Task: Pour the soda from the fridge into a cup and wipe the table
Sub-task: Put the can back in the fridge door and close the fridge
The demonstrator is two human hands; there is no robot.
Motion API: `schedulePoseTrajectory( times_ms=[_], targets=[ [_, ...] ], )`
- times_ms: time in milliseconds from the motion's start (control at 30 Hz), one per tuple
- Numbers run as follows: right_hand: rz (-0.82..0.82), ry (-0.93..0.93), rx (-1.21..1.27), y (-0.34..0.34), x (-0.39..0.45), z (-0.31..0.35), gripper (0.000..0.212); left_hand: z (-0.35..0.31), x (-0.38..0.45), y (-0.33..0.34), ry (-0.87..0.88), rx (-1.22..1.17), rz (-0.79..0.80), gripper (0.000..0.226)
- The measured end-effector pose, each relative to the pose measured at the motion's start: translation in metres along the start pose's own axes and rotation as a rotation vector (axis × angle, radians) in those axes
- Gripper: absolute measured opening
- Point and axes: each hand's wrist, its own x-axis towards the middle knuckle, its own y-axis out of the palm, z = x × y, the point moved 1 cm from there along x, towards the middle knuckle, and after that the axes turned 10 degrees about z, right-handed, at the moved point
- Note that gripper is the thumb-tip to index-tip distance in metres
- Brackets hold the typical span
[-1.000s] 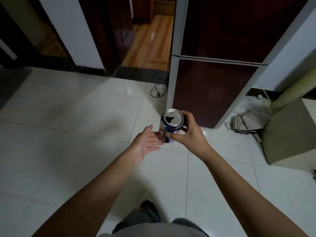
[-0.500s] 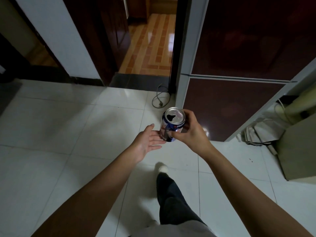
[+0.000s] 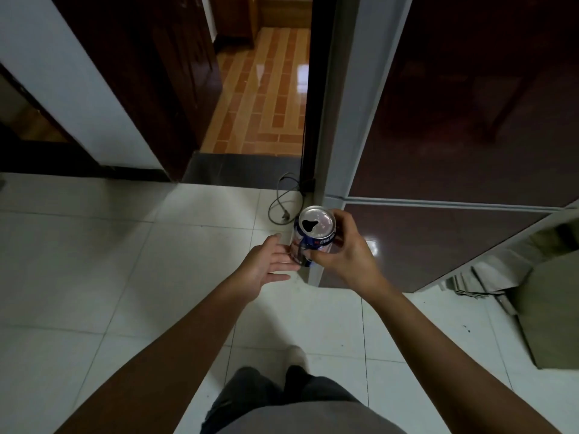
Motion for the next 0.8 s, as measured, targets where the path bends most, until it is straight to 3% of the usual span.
schedulePoseTrajectory(
  times_ms=[367, 800],
  targets=[
    [-0.211, 0.070, 0.029, -0.014, 0.043, -0.008, 0.066, -0.050, 0.063, -0.007, -0.046, 0.162, 0.137, 0.041],
    [-0.759, 0.202, 0.071, 0.019, 0.024, 0.016, 0.065, -0.092, 0.089, 0.007, -0.104, 0.430, 0.517, 0.040]
  ],
)
